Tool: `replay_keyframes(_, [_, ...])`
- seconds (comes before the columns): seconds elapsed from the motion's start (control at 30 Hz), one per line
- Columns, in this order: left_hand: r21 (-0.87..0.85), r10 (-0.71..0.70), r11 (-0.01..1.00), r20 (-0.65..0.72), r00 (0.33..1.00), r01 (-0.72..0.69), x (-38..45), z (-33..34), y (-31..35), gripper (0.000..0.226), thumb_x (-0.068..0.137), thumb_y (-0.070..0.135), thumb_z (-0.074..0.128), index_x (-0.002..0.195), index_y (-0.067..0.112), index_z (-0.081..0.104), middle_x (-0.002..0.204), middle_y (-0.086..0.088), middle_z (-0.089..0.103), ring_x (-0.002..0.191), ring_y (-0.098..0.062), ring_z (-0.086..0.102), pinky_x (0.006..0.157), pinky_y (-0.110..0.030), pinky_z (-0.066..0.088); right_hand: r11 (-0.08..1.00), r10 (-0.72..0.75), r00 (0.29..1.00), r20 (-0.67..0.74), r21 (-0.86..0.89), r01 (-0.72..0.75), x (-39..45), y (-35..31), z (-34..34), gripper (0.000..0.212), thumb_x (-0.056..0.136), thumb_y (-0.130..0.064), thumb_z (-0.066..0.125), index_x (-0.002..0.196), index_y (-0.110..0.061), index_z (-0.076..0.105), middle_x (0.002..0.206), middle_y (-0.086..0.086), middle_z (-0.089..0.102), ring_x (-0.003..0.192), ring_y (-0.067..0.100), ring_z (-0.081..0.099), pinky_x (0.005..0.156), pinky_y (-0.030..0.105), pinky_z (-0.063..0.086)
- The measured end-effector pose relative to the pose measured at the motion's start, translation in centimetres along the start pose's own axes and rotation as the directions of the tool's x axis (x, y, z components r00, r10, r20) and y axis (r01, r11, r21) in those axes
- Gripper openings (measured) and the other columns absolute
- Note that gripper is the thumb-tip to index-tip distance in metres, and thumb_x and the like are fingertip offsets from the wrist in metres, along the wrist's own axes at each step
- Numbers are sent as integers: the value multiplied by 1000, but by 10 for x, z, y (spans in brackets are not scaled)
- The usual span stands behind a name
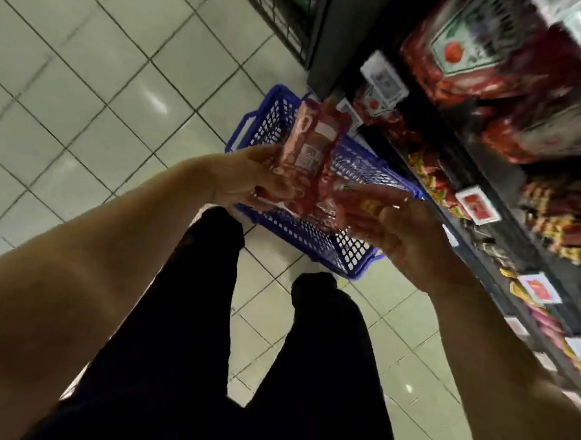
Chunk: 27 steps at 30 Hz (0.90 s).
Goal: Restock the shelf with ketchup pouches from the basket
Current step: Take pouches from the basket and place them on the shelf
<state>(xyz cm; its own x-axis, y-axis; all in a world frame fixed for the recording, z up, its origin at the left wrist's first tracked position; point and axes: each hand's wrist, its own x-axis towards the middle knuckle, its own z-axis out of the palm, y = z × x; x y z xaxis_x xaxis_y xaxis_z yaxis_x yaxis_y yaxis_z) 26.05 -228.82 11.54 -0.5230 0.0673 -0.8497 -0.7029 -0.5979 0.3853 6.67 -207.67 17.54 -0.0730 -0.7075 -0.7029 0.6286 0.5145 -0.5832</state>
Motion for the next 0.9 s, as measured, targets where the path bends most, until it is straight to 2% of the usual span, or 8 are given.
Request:
replay_keyframes(0.17, [45,115,991,149,982,-123,-103,49,78,81,72,-3,75,144,23,47,135,-17,62,122,-39,61,102,-56,49,860,-296,948,-116,-465,211,-75,-91,75,40,57,-44,93,88,-24,78,91,10,78,83,29,75,73,45,58])
replay_keyframes(0.3, [191,169,964,98,981,-185,-158,103,132,76,59,20,92,128,15,62,119,-17,72,110,-40,68,99,-57,52,810,-495,866,-68,-397,432,-147,-149,97,28,73,-31,86,96,-15,80,97,15,76,84,26,74,73,33,58])
replay_keyframes(0.43, [118,312,937,145,939,-329,-190,142,167,54,68,10,81,120,4,66,112,-22,72,100,-41,70,89,-50,58,559,-730,676,-103,-658,503,-218,-193,89,31,70,-31,85,100,-24,80,99,-2,59,92,3,57,78,16,46])
replay_keyframes(0.53, [-1,402,912,197,894,-409,-212,165,188,38,65,6,73,103,8,70,85,-11,74,70,-23,72,67,-32,59,626,-758,638,-136,-429,652,-251,-212,81,21,86,-16,70,103,-3,71,105,5,71,96,13,67,85,33,52])
replay_keyframes(0.63, [-50,429,901,246,869,-430,-233,192,197,35,63,19,72,96,9,66,74,-7,67,62,-20,64,66,-32,53,645,-751,619,-229,-54,762,-269,-223,87,17,96,-27,59,110,-18,61,88,-1,72,77,13,71,69,31,57])
replay_keyframes(0.7, [-46,430,899,273,860,-435,-240,207,197,39,64,28,79,95,8,65,74,-9,66,63,-22,63,66,-33,53,652,-712,629,-313,37,757,-274,-228,91,20,98,-36,56,112,-23,61,83,-3,71,74,13,70,66,30,57])
replay_keyframes(0.8, [-128,367,929,433,823,-347,-241,221,192,42,66,37,87,89,9,65,73,-9,62,66,-23,60,74,-39,52,704,-592,689,-419,147,695,-274,-232,95,17,97,-41,60,98,-25,65,74,-2,67,69,14,69,67,34,57])
replay_keyframes(0.9, [-273,330,941,632,701,-197,-240,232,187,30,81,34,72,96,12,58,79,-2,51,73,-17,43,83,-38,45,741,-388,814,-432,379,554,-272,-236,99,38,82,-54,74,84,-18,66,74,4,59,63,19,62,65,35,54])
